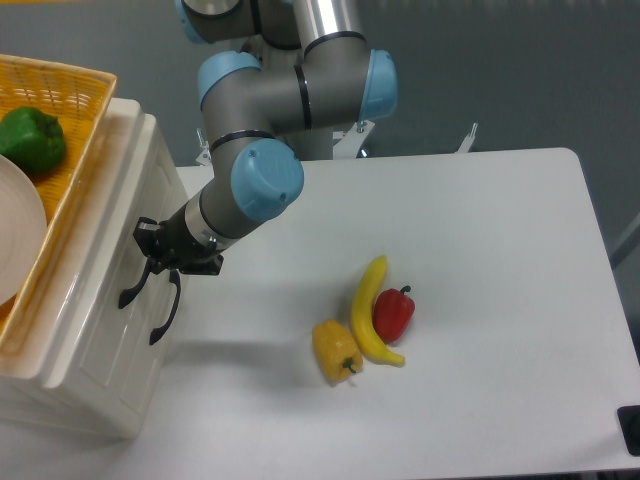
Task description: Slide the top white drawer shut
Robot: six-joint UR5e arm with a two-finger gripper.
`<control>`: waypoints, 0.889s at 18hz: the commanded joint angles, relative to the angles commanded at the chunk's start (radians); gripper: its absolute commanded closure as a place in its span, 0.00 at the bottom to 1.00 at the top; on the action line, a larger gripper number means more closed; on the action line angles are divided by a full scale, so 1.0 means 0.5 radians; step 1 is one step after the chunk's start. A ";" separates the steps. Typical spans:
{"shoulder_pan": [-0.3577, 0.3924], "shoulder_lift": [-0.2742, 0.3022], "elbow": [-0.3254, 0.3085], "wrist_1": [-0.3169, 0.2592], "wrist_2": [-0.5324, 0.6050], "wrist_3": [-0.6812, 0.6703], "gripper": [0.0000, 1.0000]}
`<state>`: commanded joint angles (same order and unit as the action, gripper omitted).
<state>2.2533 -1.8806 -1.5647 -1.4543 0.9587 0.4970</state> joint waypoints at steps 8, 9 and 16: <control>0.362 -0.055 0.165 0.257 0.291 0.015 0.00; 0.417 -0.070 0.196 0.316 0.292 0.015 0.00; 0.623 -0.107 0.236 0.476 0.331 0.444 0.00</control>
<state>2.5648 -1.9343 -1.4465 -1.2165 1.1243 0.7188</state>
